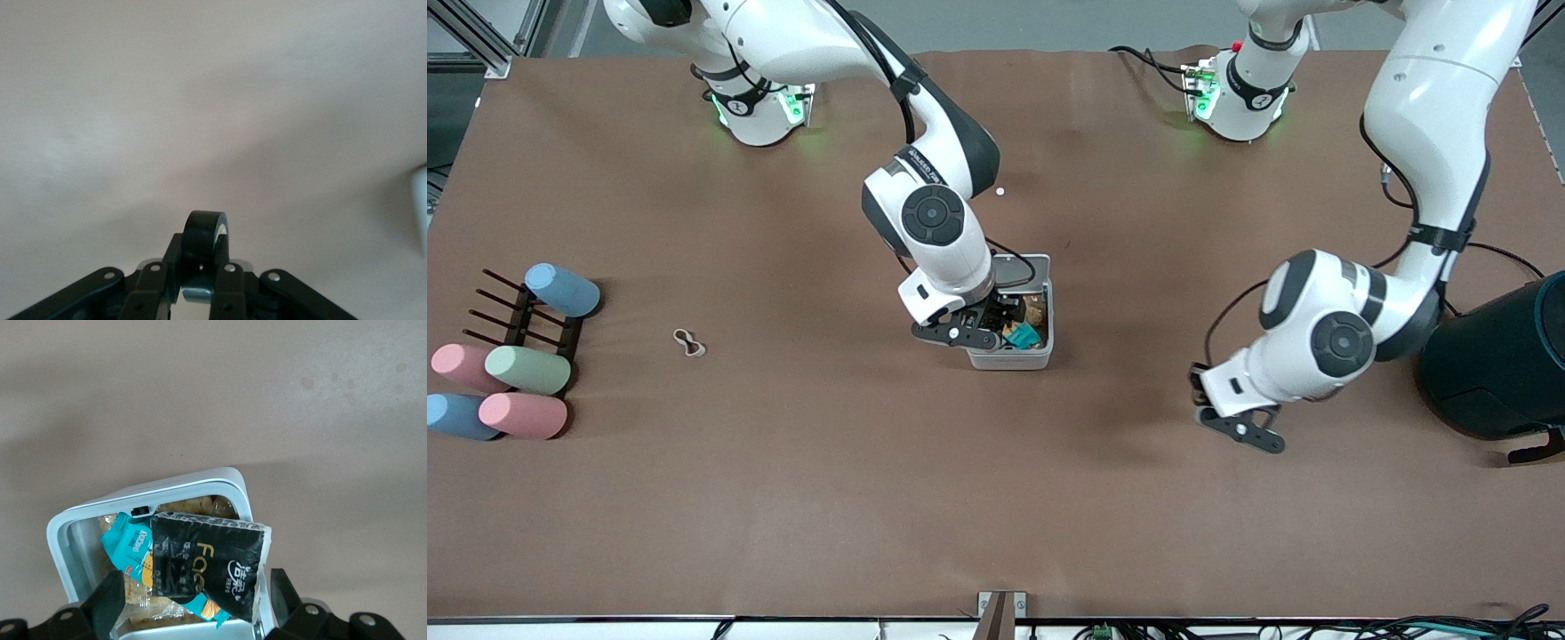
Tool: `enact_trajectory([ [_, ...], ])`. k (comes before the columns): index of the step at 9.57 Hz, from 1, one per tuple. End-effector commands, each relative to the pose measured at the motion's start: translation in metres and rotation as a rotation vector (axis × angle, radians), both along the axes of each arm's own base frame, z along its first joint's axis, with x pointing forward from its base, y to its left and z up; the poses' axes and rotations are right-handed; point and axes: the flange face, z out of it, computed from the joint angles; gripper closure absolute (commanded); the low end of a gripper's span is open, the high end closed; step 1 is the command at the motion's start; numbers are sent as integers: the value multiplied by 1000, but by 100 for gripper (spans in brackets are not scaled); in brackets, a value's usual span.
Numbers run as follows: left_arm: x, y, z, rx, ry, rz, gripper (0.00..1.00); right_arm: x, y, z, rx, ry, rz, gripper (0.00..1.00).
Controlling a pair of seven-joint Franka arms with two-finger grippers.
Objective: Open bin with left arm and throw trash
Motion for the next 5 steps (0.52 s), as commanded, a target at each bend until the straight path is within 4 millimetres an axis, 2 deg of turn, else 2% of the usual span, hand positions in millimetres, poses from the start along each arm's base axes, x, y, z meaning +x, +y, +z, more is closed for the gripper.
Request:
enact_trajectory([
  [1, -20, -59, 28, -89, 89, 210, 100, 5, -5, 11, 7, -7, -6, 3],
  [2, -35, -95, 30, -95, 124, 278, 100, 6, -6, 18, 13, -12, -11, 1],
  [3, -43, -121, 36, -97, 130, 320, 100, 15, -17, 21, 13, -18, -31, 2],
  [4, -52, -145, 35, -100, 146, 358, 100, 39, -59, 34, 10, -7, -95, 2],
  [5, -60, -159, 28, -92, 172, 414, 100, 65, -112, 41, -1, 20, -171, 2],
])
